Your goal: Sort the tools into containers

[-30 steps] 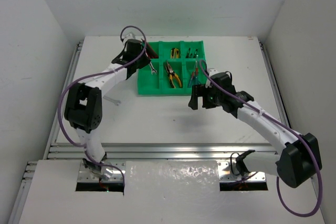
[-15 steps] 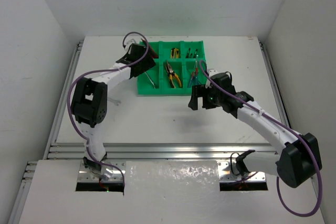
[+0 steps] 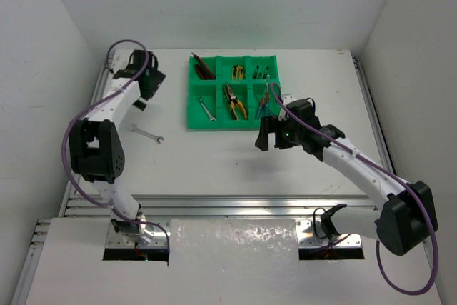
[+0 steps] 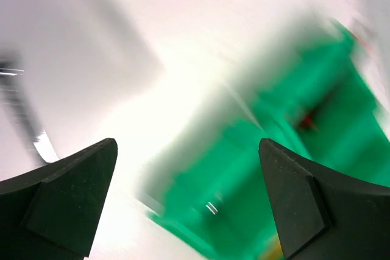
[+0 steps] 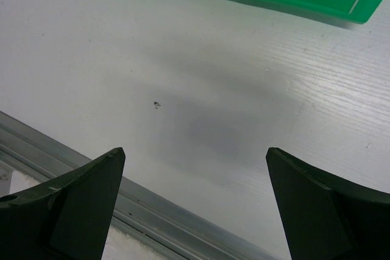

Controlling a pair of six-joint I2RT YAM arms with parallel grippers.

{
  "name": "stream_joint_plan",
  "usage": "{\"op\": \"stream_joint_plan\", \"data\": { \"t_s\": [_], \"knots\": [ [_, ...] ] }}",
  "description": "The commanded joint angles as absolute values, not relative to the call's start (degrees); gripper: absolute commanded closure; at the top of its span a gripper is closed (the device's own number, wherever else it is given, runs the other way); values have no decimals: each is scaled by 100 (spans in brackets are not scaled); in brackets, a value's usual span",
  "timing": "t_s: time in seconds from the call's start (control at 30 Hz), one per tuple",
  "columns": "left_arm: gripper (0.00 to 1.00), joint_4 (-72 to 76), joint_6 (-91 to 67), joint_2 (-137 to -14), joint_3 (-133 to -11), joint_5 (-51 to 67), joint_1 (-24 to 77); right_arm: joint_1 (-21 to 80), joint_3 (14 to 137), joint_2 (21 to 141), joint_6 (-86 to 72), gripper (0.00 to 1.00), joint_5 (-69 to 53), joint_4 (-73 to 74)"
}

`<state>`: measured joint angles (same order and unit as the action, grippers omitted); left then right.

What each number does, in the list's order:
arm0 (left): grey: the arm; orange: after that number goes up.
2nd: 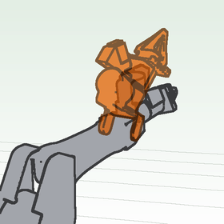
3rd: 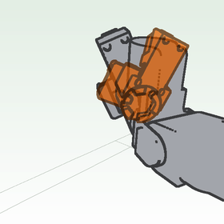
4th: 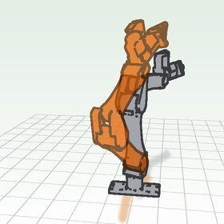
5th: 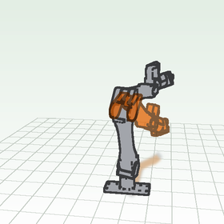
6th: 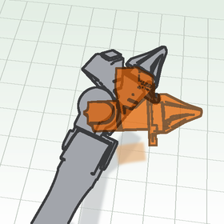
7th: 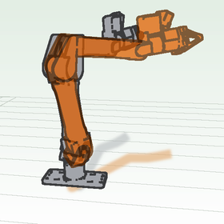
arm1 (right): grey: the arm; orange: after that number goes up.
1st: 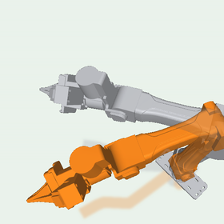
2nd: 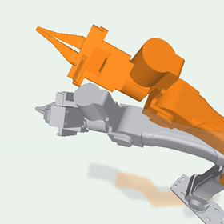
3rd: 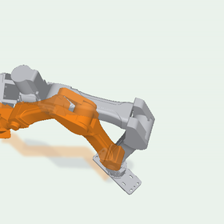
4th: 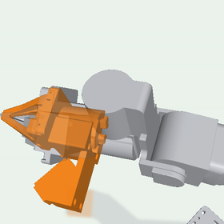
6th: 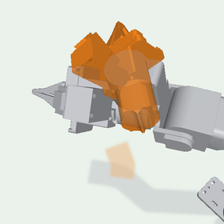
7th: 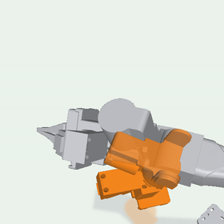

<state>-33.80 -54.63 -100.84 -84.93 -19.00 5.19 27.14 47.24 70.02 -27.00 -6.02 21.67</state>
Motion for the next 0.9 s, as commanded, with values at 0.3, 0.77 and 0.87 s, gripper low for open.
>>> {"op": "stream_joint_plan", "data": {
  "t_s": [0.3, 0.77, 0.87],
  "knots": [
    [2, -4412, -6082, -10958, -7822, -2014, -571, 2698, 4764, 7172, -2689, 1, -1037, 1907],
    [39, -4184, -6161, -11320, -7287, -1627, -817, 2698, 4737, 7216, -2716, 1, -1116, 1863],
    [51, -4018, -6117, -11312, -7067, -1469, -931, 2698, 4737, 7207, -2725, 1, -1125, 1855]
  ]
}}
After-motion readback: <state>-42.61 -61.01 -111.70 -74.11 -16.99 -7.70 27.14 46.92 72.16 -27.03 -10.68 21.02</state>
